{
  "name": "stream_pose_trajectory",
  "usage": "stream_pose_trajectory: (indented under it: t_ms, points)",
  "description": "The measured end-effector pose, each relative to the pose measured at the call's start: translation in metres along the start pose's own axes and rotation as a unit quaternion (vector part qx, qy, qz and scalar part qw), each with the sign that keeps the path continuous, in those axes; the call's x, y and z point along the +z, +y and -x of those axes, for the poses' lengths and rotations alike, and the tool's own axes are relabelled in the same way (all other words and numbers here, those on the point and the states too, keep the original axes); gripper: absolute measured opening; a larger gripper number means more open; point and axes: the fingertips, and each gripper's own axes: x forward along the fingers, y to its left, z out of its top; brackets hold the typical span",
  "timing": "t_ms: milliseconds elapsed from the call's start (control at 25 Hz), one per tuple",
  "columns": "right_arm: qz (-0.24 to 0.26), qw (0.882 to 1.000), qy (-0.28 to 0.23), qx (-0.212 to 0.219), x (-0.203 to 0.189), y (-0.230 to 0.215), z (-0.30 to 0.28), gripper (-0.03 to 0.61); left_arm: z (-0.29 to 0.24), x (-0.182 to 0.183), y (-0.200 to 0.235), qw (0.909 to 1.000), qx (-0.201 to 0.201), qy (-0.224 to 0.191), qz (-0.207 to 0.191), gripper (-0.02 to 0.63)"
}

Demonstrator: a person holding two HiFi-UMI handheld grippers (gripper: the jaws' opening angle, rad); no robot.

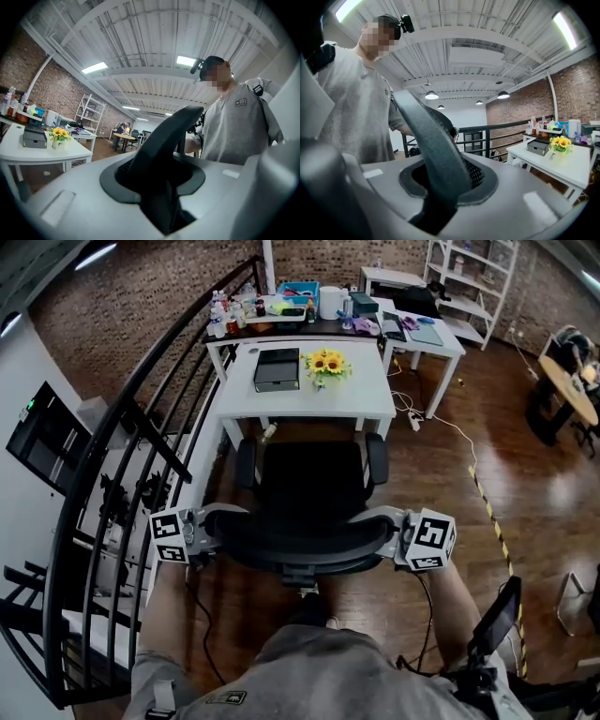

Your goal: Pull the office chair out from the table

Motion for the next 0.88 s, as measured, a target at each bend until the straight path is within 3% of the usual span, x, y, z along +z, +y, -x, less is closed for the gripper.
stream_pose_trajectory:
  t_ms: [440,880]
  points:
    - [-0.004,1.0,0.003,0.004,-0.011,0.074,0.003,0.109,0.007,-0.018,-0.072,1.0,-0.007,0.001,-0.001,0.135]
    - [-0.008,1.0,0.009,-0.028,-0.013,0.127,0.0,0.115,0.019,-0.024,-0.119,0.9995,-0.03,0.006,-0.009,0.138]
